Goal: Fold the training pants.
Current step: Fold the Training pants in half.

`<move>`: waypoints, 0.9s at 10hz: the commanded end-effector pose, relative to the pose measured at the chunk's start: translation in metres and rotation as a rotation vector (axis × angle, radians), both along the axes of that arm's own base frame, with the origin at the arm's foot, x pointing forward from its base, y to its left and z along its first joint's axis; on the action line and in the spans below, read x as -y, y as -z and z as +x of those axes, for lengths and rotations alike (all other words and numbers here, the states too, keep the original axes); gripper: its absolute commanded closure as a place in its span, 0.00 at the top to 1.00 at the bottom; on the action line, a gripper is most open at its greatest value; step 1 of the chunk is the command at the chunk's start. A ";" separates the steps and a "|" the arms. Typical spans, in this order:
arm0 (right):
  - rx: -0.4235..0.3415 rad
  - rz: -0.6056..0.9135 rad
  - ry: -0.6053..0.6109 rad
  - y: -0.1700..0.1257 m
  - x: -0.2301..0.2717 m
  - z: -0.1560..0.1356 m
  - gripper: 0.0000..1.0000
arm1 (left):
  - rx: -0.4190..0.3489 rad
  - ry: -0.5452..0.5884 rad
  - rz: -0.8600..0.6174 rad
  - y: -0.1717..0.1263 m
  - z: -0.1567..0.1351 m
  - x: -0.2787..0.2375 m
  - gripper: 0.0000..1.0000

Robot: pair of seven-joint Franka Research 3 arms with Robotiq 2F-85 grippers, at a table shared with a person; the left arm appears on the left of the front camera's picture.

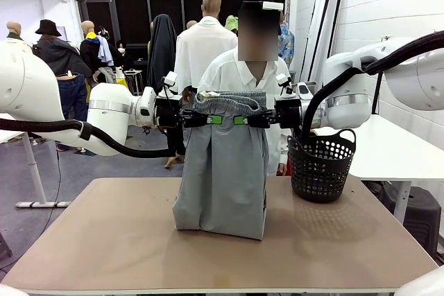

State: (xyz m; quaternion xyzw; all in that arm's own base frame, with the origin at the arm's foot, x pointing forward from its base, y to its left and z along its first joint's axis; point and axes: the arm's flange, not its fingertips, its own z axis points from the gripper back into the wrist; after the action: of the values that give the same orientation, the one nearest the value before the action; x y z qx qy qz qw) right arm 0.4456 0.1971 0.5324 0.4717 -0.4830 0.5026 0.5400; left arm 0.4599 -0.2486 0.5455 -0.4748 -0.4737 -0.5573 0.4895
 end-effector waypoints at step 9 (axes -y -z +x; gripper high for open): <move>-0.004 0.015 0.012 -0.001 -0.002 -0.002 0.00 | 0.014 0.003 -0.036 -0.002 -0.004 0.000 0.00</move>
State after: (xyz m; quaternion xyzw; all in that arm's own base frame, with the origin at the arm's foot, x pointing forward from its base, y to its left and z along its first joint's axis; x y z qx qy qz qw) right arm 0.4456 0.1971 0.5324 0.4717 -0.4830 0.5026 0.5400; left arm 0.4599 -0.2486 0.5455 -0.4748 -0.4737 -0.5573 0.4895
